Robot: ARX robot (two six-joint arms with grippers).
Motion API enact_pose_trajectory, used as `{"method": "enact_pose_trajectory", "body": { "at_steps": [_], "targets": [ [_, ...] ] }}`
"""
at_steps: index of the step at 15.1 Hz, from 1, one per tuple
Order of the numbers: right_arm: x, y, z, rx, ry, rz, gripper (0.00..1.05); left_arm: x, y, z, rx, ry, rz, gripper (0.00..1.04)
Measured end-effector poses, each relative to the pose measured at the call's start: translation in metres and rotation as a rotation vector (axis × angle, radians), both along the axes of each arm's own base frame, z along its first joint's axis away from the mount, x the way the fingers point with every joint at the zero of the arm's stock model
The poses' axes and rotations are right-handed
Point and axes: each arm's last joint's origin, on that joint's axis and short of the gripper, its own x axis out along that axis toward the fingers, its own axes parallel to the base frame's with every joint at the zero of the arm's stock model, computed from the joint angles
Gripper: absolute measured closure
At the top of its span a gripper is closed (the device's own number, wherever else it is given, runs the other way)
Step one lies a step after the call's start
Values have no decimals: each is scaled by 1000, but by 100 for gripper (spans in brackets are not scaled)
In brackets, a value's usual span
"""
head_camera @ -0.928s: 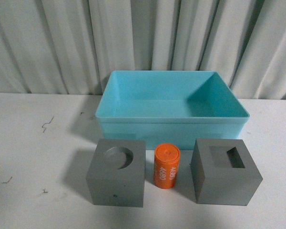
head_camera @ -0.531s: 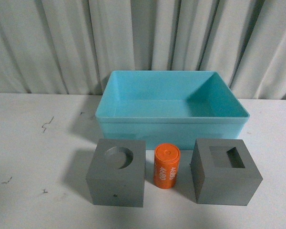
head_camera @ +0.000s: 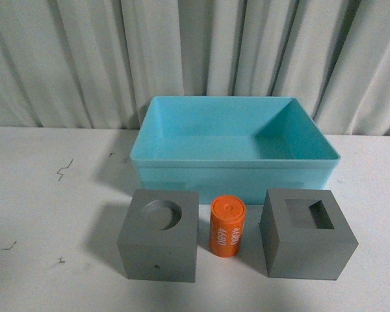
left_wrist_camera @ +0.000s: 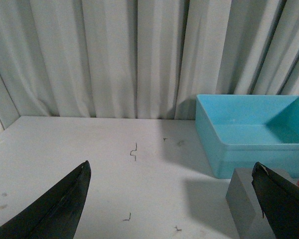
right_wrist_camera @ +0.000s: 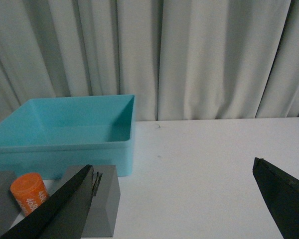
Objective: Place gray and orange parts in blue box
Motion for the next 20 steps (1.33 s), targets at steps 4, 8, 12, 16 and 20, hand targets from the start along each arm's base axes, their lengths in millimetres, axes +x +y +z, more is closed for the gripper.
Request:
{"method": "enact_pose_trajectory", "body": {
  "at_steps": [4, 8, 12, 16, 20],
  "targets": [
    [0, 0, 0, 0, 0, 0, 6, 0, 0, 0, 0, 0, 0, 7],
    [0, 0, 0, 0, 0, 0, 6, 0, 0, 0, 0, 0, 0, 7],
    [0, 0, 0, 0, 0, 0, 6, 0, 0, 0, 0, 0, 0, 7],
    [0, 0, 0, 0, 0, 0, 6, 0, 0, 0, 0, 0, 0, 7],
    [0, 0, 0, 0, 0, 0, 6, 0, 0, 0, 0, 0, 0, 7]
  ]
}}
